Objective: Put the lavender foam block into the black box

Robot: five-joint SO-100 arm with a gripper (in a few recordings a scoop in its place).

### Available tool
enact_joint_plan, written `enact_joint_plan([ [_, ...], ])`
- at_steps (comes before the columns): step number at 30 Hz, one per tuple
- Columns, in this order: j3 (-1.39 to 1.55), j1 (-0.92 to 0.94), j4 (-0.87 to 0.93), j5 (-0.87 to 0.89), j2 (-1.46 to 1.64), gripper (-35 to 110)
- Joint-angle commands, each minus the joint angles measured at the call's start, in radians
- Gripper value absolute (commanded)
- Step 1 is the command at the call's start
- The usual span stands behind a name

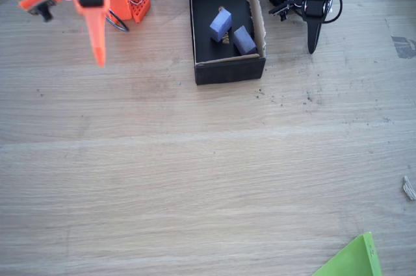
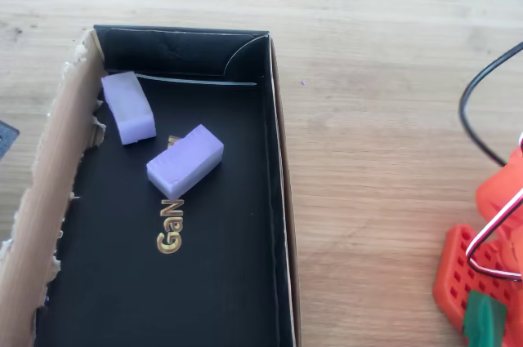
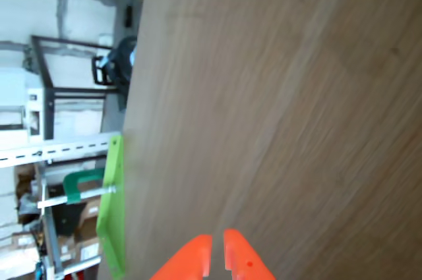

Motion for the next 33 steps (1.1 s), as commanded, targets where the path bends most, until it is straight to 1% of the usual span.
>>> enact_joint_plan([
  [1,0.181,0.0,-0.077,0.0,0.163,0],
  [3,0.287,0.006,-0.064,-0.012,0.287,0],
  [4,0.296,0.009,-0.006,-0.005,0.331,0],
  [8,0.295,0.018,0.114,0.023,0.342,0],
  [11,0.295,0.041,0.33,0.066,0.383,0],
  [13,0.295,0.041,0.466,0.015,0.434,0],
  [14,0.295,0.035,0.497,0.015,0.439,0],
  [16,0.296,0.031,0.515,0.029,0.439,0],
  [18,0.296,0.035,0.531,0.087,0.439,0],
  [21,0.296,0.038,0.515,0.144,0.439,0],
  [24,0.296,0.067,0.489,0.247,0.439,0],
  [25,0.296,0.071,0.505,0.233,0.439,0],
  [26,0.296,0.072,0.549,0.276,0.439,0],
  [27,0.296,0.061,0.549,0.293,0.439,0],
  [32,0.296,0.058,0.546,0.123,0.439,0],
  [33,0.296,0.06,0.545,0.11,0.439,0],
])
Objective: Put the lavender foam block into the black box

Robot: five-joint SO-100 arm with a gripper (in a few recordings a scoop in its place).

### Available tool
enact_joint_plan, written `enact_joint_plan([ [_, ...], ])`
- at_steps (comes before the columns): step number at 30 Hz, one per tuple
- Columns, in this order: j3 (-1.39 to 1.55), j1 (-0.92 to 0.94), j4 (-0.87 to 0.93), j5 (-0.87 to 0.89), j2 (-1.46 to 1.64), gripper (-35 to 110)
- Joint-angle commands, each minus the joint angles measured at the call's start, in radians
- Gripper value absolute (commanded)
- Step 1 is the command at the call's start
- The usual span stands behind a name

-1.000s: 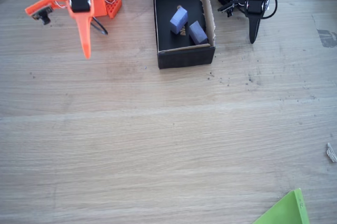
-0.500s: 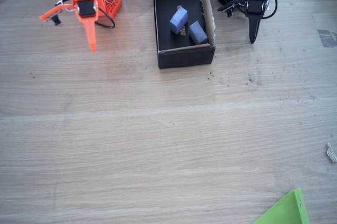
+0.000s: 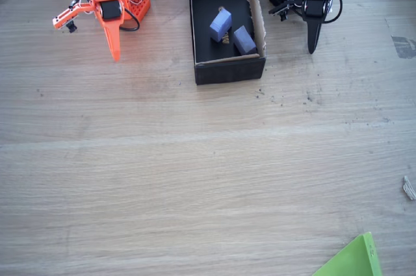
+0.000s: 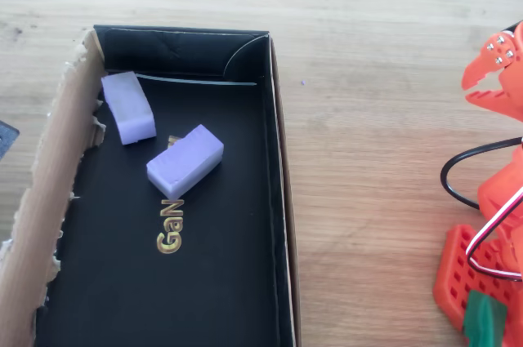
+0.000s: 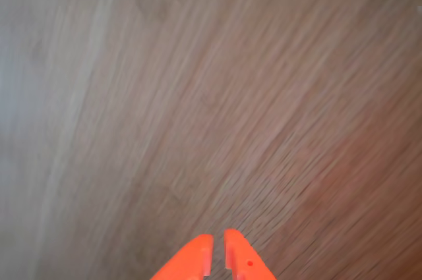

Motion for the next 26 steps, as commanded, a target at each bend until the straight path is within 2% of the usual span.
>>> enact_joint_plan([
  [1,0.011,0.018,0.021,-0.069,0.003,0],
  [3,0.011,0.008,0.023,-0.149,0.003,0],
  [10,0.011,-0.026,0.023,-0.216,0.003,0],
  [13,0.011,-0.032,0.021,-0.307,0.003,0],
  [26,0.011,-0.032,0.023,-0.368,0.003,2],
])
